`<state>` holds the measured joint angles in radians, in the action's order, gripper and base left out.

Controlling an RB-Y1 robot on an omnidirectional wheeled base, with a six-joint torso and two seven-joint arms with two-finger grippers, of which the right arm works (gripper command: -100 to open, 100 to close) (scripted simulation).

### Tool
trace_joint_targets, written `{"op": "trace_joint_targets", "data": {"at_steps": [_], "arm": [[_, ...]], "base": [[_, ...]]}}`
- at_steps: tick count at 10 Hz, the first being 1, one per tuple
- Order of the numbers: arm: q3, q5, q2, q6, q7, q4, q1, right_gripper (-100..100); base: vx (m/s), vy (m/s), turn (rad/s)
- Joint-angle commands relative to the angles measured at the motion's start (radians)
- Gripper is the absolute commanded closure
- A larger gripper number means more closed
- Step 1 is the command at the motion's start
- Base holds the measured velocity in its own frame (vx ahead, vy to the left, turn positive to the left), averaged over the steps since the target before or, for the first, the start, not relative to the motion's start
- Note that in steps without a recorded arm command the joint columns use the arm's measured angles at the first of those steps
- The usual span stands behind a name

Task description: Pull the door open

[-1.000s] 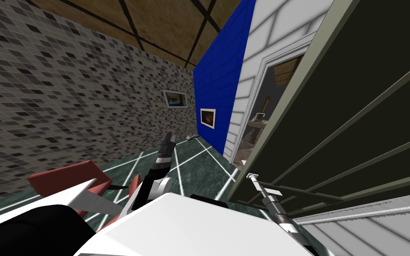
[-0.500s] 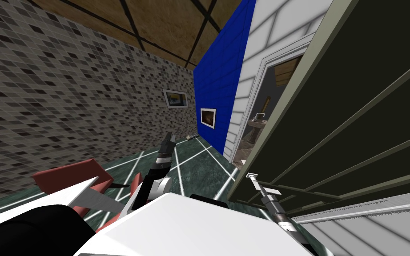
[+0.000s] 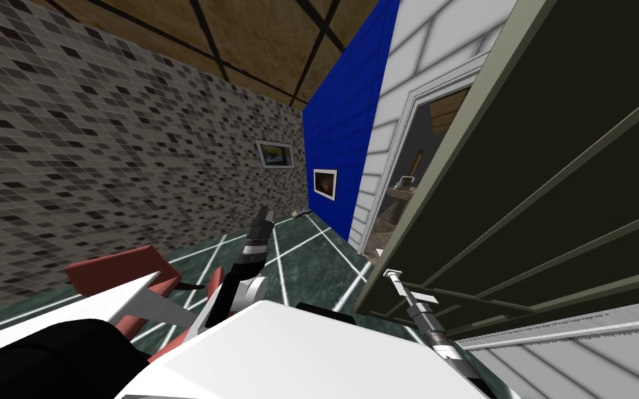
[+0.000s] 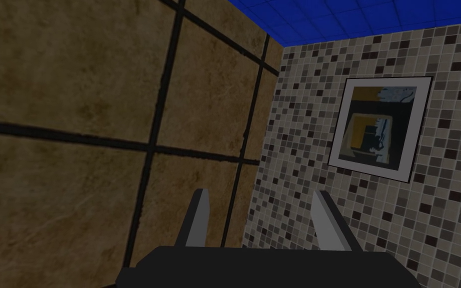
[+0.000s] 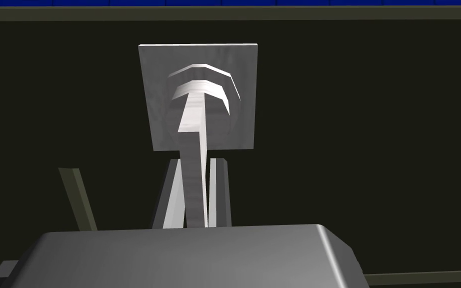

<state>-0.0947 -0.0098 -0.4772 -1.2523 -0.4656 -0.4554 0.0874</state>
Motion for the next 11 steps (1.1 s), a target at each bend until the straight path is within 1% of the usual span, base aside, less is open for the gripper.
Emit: {"op": "trace_joint_targets", "data": {"at_steps": [1, 3, 7, 8, 11], "arm": [[0.000, 0.000, -0.001, 0.001, 0.000, -0.003, 0.002, 100], [-0.006, -0.006, -0.001, 0.005, 0.002, -0.002, -0.002, 100], [-0.006, -0.006, -0.001, 0.005, 0.002, -0.002, -0.002, 100], [-0.012, -0.012, -0.001, 0.009, 0.004, -0.002, -0.007, 100], [-0.012, -0.012, -0.001, 0.009, 0.004, -0.002, -0.007, 100]], "base": [[-0.017, -0.009, 0.012], [-0.015, 0.000, 0.029], [-0.019, -0.008, 0.010], [-0.029, -0.006, 0.008], [-0.024, -0.009, 0.010]]}}
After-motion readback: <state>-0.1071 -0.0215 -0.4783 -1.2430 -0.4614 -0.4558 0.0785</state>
